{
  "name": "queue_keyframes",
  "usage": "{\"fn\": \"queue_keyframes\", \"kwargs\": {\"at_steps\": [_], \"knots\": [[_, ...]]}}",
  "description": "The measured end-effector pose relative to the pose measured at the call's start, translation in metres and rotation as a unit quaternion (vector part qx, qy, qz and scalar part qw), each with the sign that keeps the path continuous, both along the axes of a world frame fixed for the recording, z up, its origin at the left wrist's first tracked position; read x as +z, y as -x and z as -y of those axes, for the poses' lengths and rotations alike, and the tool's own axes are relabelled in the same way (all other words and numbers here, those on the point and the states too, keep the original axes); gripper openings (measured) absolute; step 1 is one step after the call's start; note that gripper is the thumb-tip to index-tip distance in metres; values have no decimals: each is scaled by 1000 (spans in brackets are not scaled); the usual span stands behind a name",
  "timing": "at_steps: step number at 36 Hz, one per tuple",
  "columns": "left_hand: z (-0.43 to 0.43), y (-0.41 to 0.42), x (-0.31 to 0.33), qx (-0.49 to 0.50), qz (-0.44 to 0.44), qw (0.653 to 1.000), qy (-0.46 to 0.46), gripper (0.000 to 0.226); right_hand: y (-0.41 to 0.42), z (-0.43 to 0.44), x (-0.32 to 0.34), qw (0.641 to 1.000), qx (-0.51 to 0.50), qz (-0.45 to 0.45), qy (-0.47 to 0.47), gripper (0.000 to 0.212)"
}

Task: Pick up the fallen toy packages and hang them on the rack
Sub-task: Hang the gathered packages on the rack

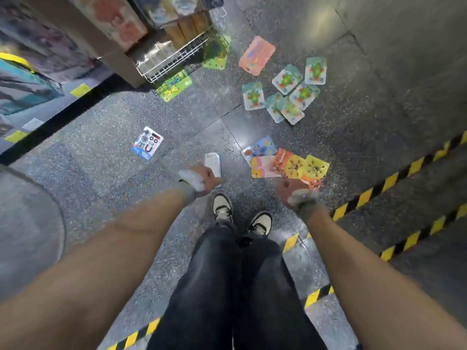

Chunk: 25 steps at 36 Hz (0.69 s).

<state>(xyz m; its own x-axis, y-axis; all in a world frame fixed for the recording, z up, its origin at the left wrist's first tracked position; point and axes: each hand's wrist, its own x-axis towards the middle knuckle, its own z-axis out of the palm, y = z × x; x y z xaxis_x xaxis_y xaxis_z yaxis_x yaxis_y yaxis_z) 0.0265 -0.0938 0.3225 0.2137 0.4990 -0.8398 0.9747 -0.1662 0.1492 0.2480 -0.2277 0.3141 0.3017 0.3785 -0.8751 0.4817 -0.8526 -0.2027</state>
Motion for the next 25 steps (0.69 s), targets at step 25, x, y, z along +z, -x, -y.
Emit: {"fn": "queue_keyframes", "kwargs": {"at_steps": [25], "knots": [[30,-166,-362,-86,19,988,125,26,-102,31,-323,994,-59,17,95,40]]}}
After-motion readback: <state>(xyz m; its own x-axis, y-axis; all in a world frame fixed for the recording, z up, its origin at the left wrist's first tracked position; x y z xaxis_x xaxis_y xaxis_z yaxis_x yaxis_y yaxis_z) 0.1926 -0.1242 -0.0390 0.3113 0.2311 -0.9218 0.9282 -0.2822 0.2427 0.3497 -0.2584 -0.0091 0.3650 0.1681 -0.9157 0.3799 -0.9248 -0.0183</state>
